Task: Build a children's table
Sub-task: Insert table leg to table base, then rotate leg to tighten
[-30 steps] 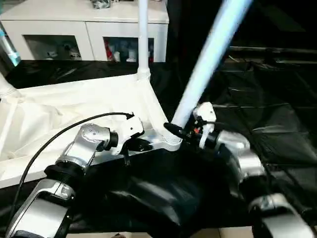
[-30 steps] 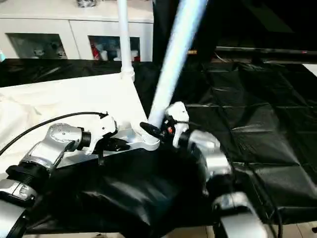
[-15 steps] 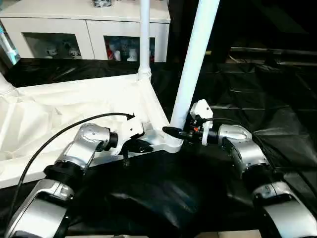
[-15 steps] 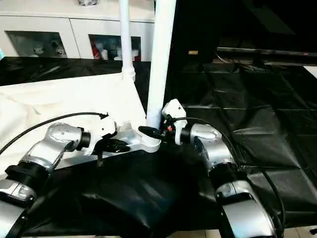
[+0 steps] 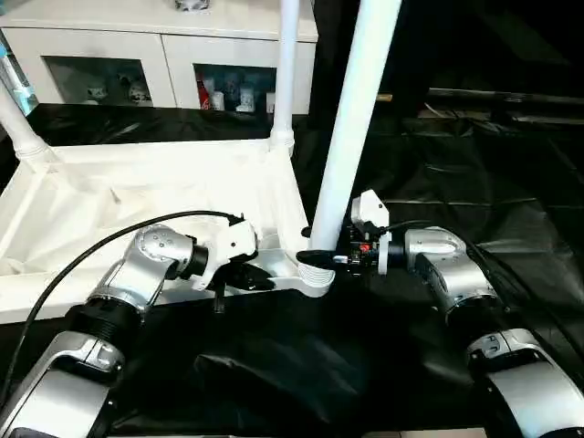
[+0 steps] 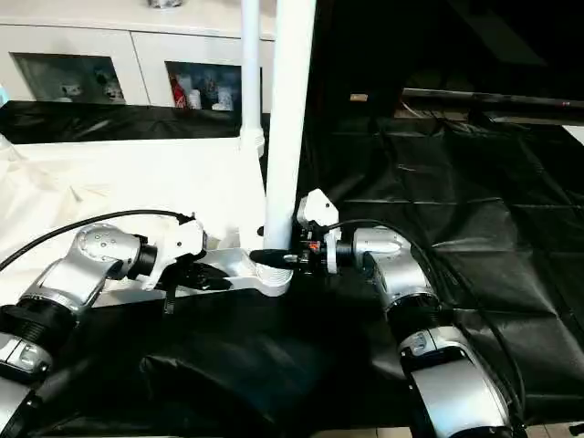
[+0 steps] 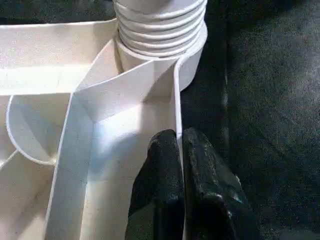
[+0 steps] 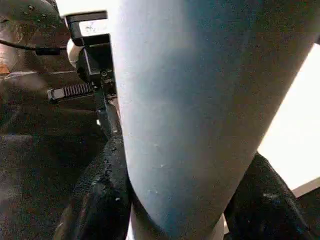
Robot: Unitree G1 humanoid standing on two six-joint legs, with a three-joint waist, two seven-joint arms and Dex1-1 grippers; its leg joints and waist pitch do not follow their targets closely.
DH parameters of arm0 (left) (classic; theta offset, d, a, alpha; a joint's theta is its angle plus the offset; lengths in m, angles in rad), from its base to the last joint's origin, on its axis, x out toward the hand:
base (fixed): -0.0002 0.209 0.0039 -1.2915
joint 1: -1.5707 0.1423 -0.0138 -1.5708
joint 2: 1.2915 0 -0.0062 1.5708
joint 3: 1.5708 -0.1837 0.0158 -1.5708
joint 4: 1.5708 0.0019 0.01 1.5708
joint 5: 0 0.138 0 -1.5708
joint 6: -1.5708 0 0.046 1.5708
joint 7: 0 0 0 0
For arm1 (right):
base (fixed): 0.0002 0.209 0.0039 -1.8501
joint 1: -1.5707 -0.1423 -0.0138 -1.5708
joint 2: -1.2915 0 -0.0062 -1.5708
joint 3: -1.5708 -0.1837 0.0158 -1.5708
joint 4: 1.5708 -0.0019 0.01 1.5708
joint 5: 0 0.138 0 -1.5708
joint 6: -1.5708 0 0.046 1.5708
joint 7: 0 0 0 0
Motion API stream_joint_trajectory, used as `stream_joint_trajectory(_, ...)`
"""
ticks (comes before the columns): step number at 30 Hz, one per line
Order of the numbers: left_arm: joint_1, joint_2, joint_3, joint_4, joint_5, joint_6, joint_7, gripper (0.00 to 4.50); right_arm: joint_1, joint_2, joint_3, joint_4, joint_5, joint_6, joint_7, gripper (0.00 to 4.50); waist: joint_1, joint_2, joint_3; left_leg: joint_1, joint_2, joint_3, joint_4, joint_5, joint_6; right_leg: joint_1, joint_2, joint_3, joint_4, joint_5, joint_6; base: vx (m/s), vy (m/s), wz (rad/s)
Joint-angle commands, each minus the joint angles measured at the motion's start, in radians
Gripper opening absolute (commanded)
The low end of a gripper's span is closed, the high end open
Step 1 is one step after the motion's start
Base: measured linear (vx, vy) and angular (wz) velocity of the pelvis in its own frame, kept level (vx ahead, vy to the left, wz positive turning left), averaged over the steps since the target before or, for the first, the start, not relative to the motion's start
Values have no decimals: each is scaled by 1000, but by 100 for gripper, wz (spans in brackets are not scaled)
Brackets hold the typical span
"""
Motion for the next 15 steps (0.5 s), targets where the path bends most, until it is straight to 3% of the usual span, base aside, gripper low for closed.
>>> stream_joint_trajectory(1,-53,-29,3,-35,-14,23,16,0,50,4,18,119,-78,32,-135,189,-1,10,-45,21,72,-17,-74,-192,32,23,-92,46,-60,-14,-300,0,0,0)
stream_joint_trajectory(4,-63,-43,16,-37,-15,77,54,0,42,30,-2,152,-99,33,-305,189,-6,7,-41,23,70,-21,-79,-239,7,20,-97,49,-70,-118,-284,0,0,0)
stream_joint_trajectory(5,-69,-52,18,-41,-8,105,79,0,36,53,-21,167,-97,55,-399,189,-13,6,-37,19,69,-25,-84,-261,-8,21,-98,50,-76,-182,-266,0,0,0)
stream_joint_trajectory(7,-73,-57,18,-43,-1,126,94,0,32,67,-32,176,-95,70,-453,189,-20,7,-38,20,69,-28,-86,-279,-24,18,-97,50,-79,-226,-245,0,0,0)
stream_joint_trajectory(12,-114,-102,12,-35,52,253,222,0,-24,156,-91,224,-81,131,-751,189,-32,10,-39,20,65,-31,-87,-278,-39,14,-94,51,-81,-230,-233,0,0,0)
stream_joint_trajectory(14,-135,-135,9,-30,71,321,293,0,-53,194,-110,253,-74,141,-872,189,-30,10,-41,15,64,-29,-84,-252,-31,16,-94,51,-79,-194,-228,0,0,0)
stream_joint_trajectory(15,-138,-142,8,-30,74,334,306,0,-59,202,-114,259,-71,142,-897,189,-31,12,-41,20,65,-26,-83,-239,-37,11,-93,53,-76,-157,-238,0,0,0)
